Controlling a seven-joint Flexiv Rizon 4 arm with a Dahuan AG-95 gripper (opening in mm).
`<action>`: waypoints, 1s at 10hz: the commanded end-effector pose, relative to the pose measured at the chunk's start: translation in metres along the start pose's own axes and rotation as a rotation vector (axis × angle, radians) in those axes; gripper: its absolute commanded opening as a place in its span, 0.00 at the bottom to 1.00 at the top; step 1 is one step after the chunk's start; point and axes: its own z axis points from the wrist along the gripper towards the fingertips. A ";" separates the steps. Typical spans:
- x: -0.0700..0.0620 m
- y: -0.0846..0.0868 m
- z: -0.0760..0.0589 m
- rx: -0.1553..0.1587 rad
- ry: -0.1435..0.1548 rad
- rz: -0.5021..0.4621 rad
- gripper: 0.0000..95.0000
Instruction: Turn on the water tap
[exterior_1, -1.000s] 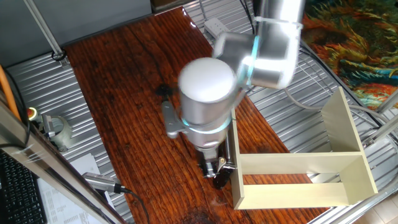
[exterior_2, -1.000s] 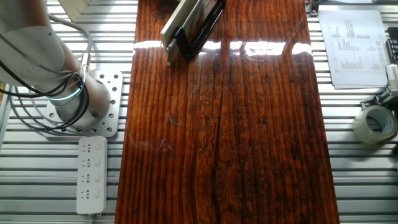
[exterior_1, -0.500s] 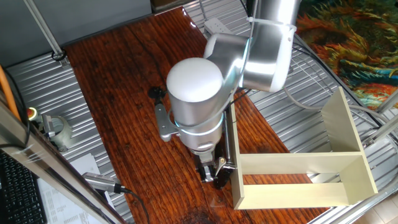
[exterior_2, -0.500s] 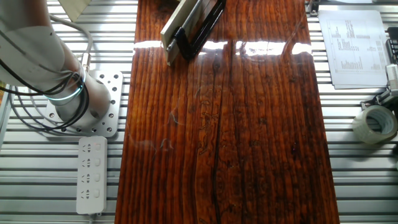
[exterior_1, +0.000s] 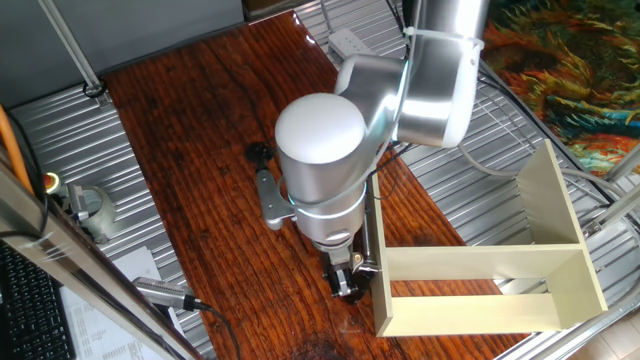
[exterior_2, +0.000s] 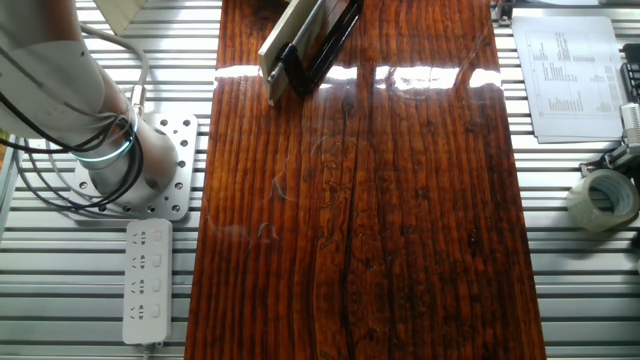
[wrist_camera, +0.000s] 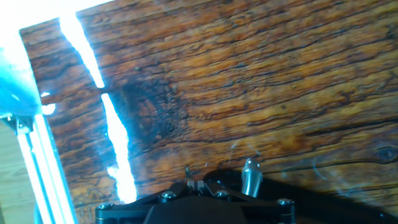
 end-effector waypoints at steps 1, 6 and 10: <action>0.006 0.001 -0.001 -0.006 0.038 -0.002 0.00; 0.022 -0.005 -0.002 -0.016 0.088 0.004 0.00; 0.025 -0.004 -0.004 -0.029 0.092 0.000 0.00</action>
